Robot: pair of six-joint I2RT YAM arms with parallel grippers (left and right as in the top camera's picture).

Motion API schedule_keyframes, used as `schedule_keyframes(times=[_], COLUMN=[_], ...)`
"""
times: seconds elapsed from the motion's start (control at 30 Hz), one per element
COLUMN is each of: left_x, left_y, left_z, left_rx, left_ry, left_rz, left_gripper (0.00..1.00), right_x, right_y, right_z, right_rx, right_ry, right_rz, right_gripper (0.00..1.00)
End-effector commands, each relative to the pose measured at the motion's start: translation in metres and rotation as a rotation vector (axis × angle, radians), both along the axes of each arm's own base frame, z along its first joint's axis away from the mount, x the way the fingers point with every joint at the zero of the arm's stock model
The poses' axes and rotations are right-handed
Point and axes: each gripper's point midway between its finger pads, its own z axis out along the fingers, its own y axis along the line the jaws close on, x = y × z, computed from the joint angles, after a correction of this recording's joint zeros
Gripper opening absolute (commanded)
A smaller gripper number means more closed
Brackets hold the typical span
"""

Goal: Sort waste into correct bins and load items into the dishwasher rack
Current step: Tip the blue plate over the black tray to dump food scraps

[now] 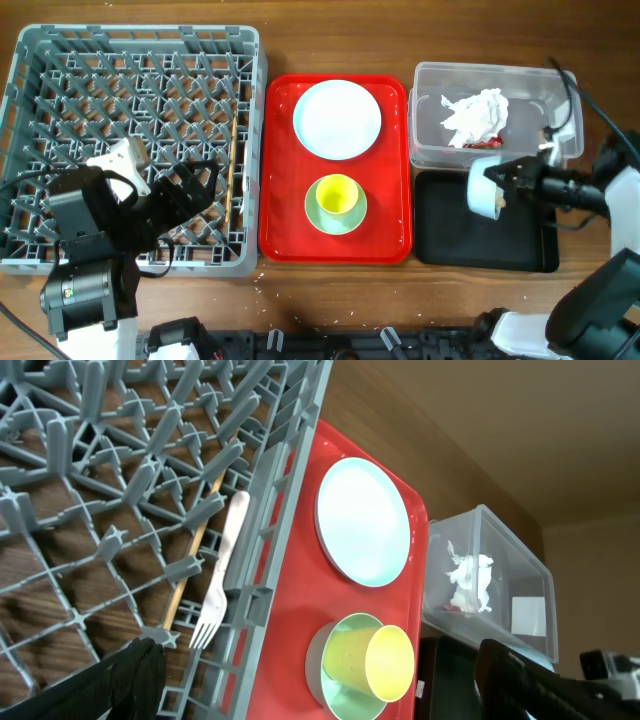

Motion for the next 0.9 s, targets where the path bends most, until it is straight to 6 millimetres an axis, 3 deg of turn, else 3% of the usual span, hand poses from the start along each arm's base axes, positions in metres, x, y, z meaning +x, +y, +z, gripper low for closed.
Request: schedule_keyframes(times=[0.0,0.27,0.4,0.87], left_x=[0.0,0.0,0.0,0.0], left_y=[0.001,0.001,0.001,0.001], left_z=[0.002,0.002,0.002,0.002], left_rx=[-0.003,-0.003,-0.003,-0.003], left_ry=[-0.007,-0.007,-0.007,-0.007], left_rz=[0.004,0.004,0.004,0.004], left_gripper=[1.0,1.0,1.0,1.0], right_x=[-0.002,-0.012,-0.011,-0.015], right_y=[-0.001,0.02,0.024,0.027], right_z=[0.003,0.005,0.03,0.044], right_rx=[0.103,0.318,0.484,0.615], right_ry=[-0.142,-0.24,-0.333,-0.268], right_rz=[-0.037,-0.082,-0.115,-0.169], right_gripper=[0.04,0.04,0.04,0.04])
